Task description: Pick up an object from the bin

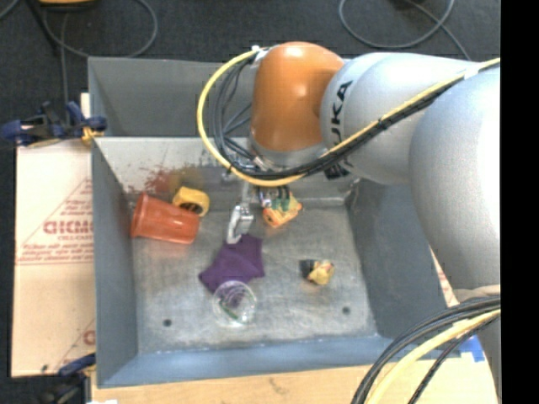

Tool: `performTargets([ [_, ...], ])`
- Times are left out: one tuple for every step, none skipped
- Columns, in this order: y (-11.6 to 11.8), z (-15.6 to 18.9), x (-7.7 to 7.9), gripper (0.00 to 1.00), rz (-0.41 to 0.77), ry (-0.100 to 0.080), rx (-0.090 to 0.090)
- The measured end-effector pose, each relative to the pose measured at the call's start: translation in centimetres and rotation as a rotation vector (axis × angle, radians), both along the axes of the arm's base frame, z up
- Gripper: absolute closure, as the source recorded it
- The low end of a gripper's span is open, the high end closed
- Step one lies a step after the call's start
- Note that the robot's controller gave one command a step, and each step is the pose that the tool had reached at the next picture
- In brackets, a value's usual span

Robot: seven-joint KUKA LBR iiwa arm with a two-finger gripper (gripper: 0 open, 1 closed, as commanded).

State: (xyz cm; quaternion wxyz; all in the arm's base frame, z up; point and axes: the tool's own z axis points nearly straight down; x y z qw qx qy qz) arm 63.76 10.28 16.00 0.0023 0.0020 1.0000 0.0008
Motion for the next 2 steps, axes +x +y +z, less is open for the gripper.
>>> performTargets([
  [-0.9,-2.0,-1.0,0.00,0.085,-0.008,0.000],
  [-3.3,-7.8,-2.6,1.00,0.086,-0.001,0.002],
])
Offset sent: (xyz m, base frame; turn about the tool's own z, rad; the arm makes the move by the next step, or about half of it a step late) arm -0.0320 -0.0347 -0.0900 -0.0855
